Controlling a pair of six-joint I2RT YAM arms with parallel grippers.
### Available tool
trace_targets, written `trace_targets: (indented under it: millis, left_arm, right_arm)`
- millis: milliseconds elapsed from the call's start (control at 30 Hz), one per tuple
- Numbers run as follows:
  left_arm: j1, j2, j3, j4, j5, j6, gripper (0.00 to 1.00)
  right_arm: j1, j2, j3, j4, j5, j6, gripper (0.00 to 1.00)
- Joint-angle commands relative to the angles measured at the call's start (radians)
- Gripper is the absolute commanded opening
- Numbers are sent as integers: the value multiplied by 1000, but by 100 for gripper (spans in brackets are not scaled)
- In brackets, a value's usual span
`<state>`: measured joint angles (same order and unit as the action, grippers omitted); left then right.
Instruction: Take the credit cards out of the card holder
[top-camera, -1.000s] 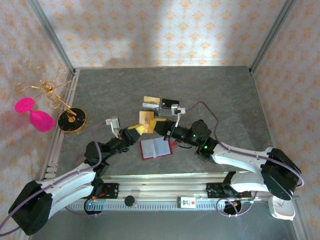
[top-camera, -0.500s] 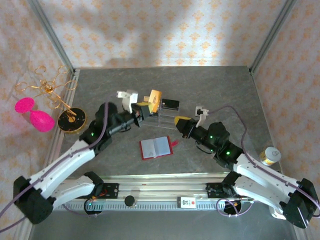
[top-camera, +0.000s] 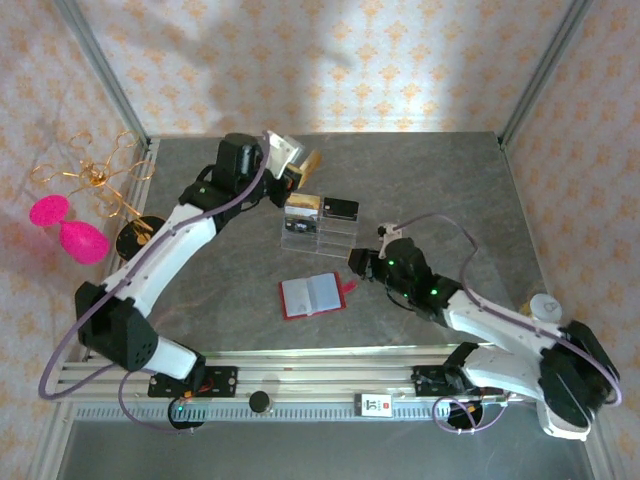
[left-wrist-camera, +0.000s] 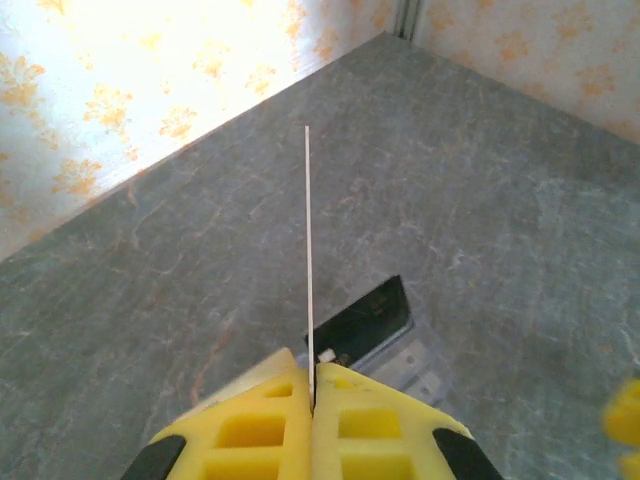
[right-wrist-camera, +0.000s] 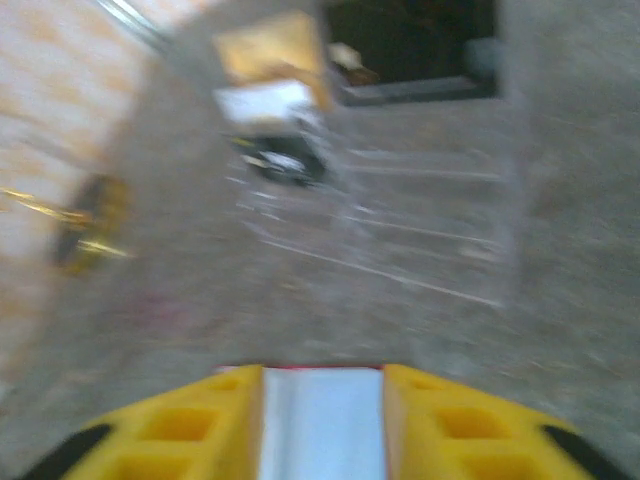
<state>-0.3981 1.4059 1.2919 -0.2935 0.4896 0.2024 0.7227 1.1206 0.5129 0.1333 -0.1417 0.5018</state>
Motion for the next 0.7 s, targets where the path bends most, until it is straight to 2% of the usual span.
trace_targets:
  millis: [0,167,333,667]
  left_arm:
    - [-70,-144,-130,132,13,-58,0]
    - [-170,-274,-293,219,-62,-172,0]
    - [-175,-375,-373,238,-76,-222,0]
    - [-178,-469,-453,239,-70,-241,0]
  right_arm:
    - [-32,104,84,-42,133,-1,44]
    - [-84,312,208,-29,84,-55,45]
    - [-103,461,315,-76,102,-75,45]
    - [-115,597,412,-150,181,-89,38]
